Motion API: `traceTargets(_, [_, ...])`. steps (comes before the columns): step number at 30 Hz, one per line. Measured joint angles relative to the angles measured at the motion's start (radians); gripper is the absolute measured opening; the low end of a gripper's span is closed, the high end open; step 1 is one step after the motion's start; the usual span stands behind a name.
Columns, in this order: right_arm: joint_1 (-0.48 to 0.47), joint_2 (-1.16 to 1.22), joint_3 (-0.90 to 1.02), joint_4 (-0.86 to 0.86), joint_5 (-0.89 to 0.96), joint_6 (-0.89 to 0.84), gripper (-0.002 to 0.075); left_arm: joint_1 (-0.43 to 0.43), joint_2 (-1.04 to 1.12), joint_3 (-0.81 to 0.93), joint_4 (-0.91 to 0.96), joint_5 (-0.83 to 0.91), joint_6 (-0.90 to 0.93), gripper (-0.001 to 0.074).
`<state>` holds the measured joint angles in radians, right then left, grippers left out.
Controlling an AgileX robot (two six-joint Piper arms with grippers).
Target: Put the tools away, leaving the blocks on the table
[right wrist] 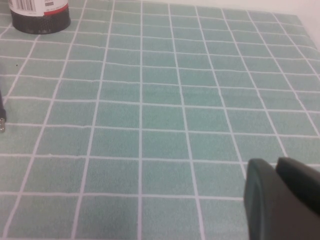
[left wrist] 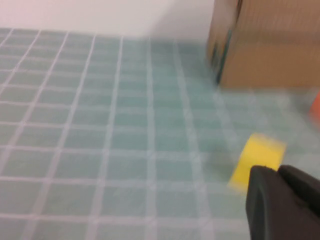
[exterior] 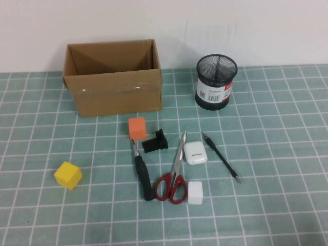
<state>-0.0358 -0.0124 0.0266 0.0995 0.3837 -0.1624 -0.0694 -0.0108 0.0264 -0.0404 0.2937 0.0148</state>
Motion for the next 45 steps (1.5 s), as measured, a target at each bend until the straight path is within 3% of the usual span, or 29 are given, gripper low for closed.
traceTargets(7, [0.000, 0.000, 0.000, 0.000, 0.000, 0.000, -0.0008, 0.000, 0.000, 0.000, -0.214, -0.223, -0.142, 0.0000])
traceTargets(12, [0.000, 0.000, 0.000, 0.000, 0.000, 0.000, -0.0007, 0.000, 0.000, 0.000, -0.297, -0.272, -0.190, 0.0000])
traceTargets(18, [0.000, 0.000, 0.000, 0.000, 0.000, 0.000, -0.0007, 0.000, 0.074, -0.182, -0.371, 0.004, -0.247, 0.0000])
traceTargets(25, [0.000, 0.000, 0.000, 0.000, 0.000, 0.000, -0.0007, 0.000, 0.445, -0.536, -0.300, 0.515, -0.205, 0.0000])
traceTargets(28, [0.000, 0.000, 0.000, 0.000, 0.000, 0.000, -0.0008, 0.000, 0.602, -0.618, -0.294, 0.645, -0.132, 0.0000])
traceTargets(37, [0.000, 0.000, 0.000, 0.000, 0.000, 0.000, -0.0008, -0.020, 0.977, -0.682, -0.407, 0.686, 0.092, 0.0000])
traceTargets(45, [0.000, 0.000, 0.000, 0.000, 0.000, 0.000, -0.0007, -0.249, 1.183, -0.710, -0.440, 0.568, 0.095, 0.0000])
